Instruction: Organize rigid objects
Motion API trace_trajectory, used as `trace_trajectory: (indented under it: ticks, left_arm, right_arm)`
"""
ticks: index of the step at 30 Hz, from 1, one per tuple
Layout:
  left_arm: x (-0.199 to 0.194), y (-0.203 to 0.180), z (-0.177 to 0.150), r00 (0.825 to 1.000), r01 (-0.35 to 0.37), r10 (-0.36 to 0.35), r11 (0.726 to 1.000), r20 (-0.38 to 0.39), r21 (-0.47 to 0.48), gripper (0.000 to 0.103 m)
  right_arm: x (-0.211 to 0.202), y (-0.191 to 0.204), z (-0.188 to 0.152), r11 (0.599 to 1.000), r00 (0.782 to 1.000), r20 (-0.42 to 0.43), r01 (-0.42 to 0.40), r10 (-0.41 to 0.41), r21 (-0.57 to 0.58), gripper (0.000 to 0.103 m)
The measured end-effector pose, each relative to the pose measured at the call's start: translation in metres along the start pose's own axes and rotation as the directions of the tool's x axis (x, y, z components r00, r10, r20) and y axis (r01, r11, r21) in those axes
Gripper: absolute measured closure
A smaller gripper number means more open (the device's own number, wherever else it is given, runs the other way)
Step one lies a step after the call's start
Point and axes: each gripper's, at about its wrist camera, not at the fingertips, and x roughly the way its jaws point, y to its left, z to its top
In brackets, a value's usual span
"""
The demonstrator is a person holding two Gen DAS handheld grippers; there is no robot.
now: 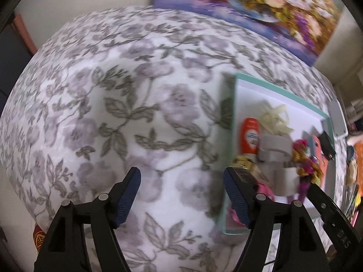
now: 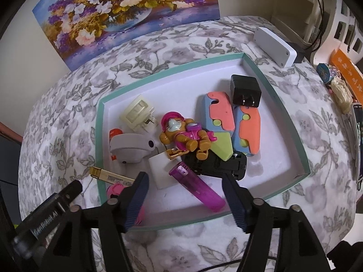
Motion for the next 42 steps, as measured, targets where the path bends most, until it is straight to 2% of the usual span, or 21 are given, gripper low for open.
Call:
trace_trajectory:
  ticks: [2, 6, 8, 11, 15, 21, 25, 34, 42]
  left_arm:
    - [0.004, 0.009, 0.002, 1.0, -0.01, 0.01, 1.0, -0.006, -0.027, 0.017]
    - [0.007, 0.025, 0.005, 1.0, -0.02, 0.019, 0.997, -0.011, -0.071, 0.015]
    - [0.007, 0.03, 0.005, 1.0, -0.029, 0.029, 0.996, -0.005, -0.08, 0.005]
    - [0.005, 0.033, 0.005, 0.998, -0.057, 0.058, 0.996, 0.015, -0.069, 0.004]
    - [0.0, 0.034, 0.004, 0.998, -0.054, 0.055, 0.998, 0.031, -0.032, 0.004]
    - [-0.013, 0.032, -0.006, 0.995, -0.083, 0.08, 0.995, 0.057, 0.055, 0.004]
    - [-0.021, 0.035, -0.015, 0.997, -0.056, 0.052, 0.996, 0.057, 0.072, 0.004]
    - [-0.041, 0.033, -0.03, 0.995, -0.059, 0.049, 0.992, 0.088, 0.112, 0.004]
    - [-0.06, 0.028, -0.042, 0.988, -0.096, 0.072, 0.98, 0.138, 0.172, 0.004]
  right_arm:
    - [0.0, 0.001, 0.0, 1.0, 1.0, 0.004, 0.004, -0.004, -0.005, 0.026]
    - [0.0, 0.003, -0.001, 1.0, 1.0, 0.012, 0.011, -0.011, -0.016, 0.004]
    - [-0.001, 0.004, -0.002, 1.0, 1.0, 0.019, 0.013, -0.012, -0.024, 0.0]
    - [-0.003, 0.008, -0.004, 0.999, 0.999, 0.038, 0.019, -0.017, -0.042, 0.0]
    - [-0.005, 0.012, -0.007, 0.998, 0.999, 0.047, 0.028, -0.025, -0.059, 0.0]
    - [-0.012, 0.023, -0.02, 0.995, 0.998, 0.056, 0.042, -0.037, -0.092, 0.0]
    - [-0.017, 0.028, -0.031, 0.992, 0.997, 0.061, 0.049, -0.042, -0.117, 0.0]
    - [-0.034, 0.032, -0.051, 0.989, 0.995, 0.096, 0.056, -0.042, -0.139, 0.0]
    - [-0.05, 0.035, -0.061, 0.987, 0.99, 0.136, 0.056, -0.036, -0.152, 0.0]
